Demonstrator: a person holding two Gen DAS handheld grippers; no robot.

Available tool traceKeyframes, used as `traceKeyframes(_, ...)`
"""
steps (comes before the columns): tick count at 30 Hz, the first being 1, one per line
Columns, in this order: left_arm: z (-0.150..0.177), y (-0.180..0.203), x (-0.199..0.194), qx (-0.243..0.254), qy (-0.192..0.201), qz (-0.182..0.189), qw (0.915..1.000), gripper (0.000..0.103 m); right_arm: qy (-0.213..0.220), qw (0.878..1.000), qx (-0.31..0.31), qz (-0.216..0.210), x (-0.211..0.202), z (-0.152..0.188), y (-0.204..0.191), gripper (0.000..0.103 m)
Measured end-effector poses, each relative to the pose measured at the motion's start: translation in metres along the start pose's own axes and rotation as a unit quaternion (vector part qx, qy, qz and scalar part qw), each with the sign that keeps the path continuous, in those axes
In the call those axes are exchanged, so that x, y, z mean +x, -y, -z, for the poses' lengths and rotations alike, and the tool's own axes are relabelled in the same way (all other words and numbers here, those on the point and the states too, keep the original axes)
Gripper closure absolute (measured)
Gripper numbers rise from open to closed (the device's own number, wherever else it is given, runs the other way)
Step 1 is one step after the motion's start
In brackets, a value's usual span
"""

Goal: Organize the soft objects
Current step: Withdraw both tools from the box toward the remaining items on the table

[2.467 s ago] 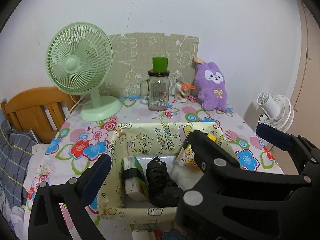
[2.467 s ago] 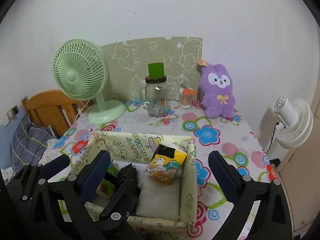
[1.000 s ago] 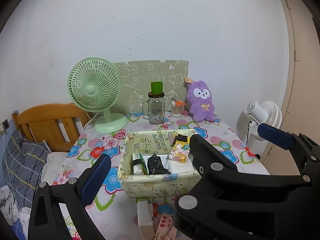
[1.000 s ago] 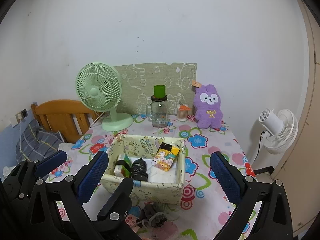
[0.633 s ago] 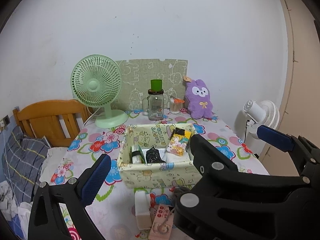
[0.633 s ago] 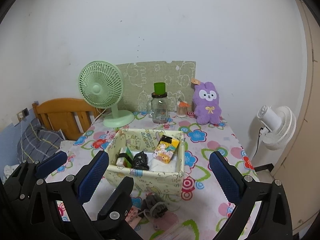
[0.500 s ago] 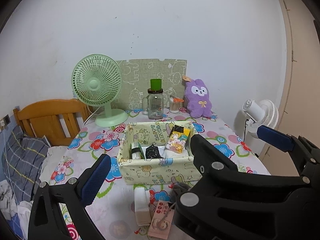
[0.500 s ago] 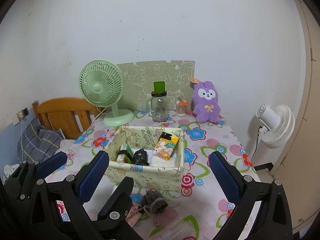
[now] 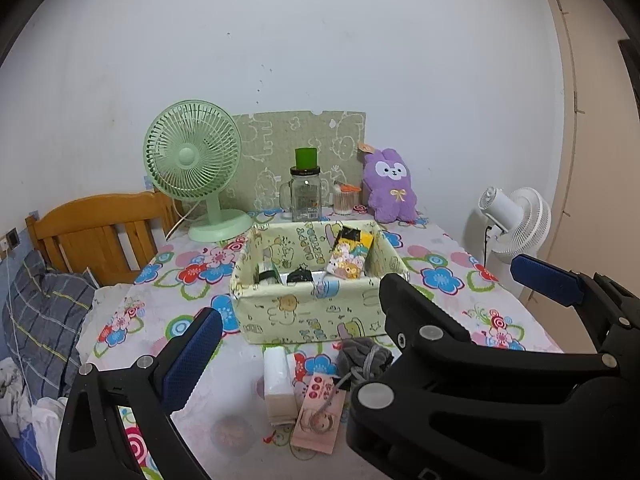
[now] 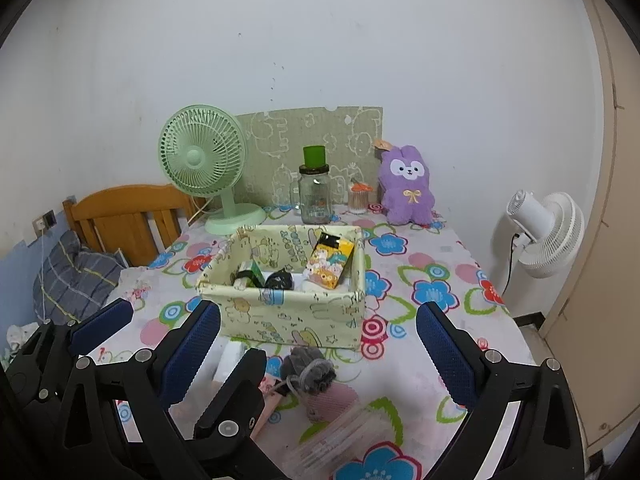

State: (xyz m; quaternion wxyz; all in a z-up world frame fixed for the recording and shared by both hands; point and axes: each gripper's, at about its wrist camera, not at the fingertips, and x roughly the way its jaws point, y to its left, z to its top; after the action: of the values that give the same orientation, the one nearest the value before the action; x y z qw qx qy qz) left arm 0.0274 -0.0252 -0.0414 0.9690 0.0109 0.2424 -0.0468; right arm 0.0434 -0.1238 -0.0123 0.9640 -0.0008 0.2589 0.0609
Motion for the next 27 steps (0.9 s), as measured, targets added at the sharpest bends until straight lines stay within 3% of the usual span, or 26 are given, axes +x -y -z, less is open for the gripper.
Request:
traceKeyframes(9,0.022,0.004,0.001,0.006,0.000,0.007,1.0000,0.002,-0.001,1.000,0.017,0.000,0.000,0.024,0.003,0.003)
traceKeyframes(27,0.061,0.004,0.032,-0.002,-0.059,0.014,0.9982,0.002,-0.059,0.998,0.033,0.017,0.033,0.064,0.008,0.006)
